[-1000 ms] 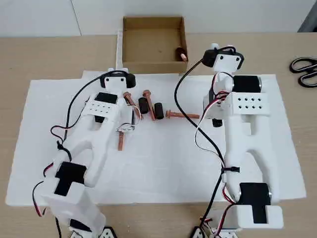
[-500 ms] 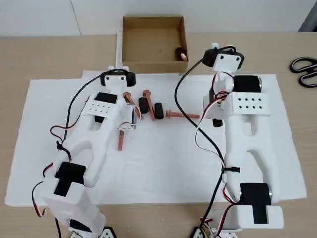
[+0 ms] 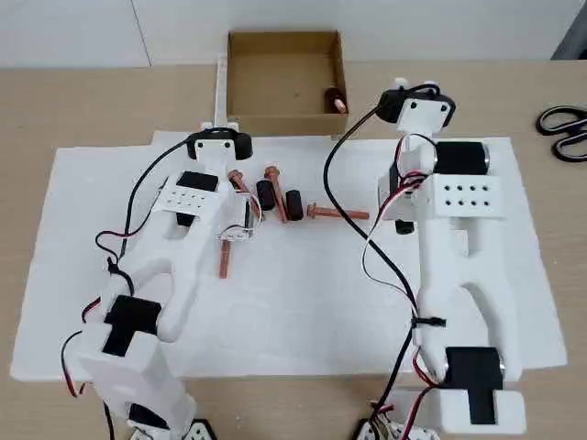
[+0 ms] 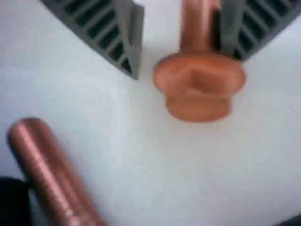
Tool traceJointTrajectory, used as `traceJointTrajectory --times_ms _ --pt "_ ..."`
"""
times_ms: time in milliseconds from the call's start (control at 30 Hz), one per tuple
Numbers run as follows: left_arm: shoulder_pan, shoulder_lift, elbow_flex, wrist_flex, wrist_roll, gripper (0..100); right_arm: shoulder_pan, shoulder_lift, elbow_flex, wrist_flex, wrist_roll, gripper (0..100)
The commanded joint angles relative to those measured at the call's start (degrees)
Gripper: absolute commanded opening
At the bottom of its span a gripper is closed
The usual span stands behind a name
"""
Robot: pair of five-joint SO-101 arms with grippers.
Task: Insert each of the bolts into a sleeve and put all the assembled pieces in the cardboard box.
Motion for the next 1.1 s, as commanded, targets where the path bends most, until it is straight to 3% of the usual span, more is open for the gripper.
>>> traceJointTrajectory --times_ms 0,333,767,1067 --pt "-0.53 1.67 -2.68 -0.44 -0.18 6 0.57 -4.97 -1.23 0.31 -0.53 0.9" --pt "-0.53 1.76 -4.00 1.14 -0.18 1 0.66 -5.93 -1.14 0.31 -0.44 0.9" --pt "-0.09 1.76 -22.20 17.49 -0.62 1 0.66 -5.93 -1.14 -0.13 -0.26 0.9" --pt "-0.18 1.76 -42.33 33.93 -4.92 1 0.40 -6.20 -1.14 -0.22 -0.18 0.9"
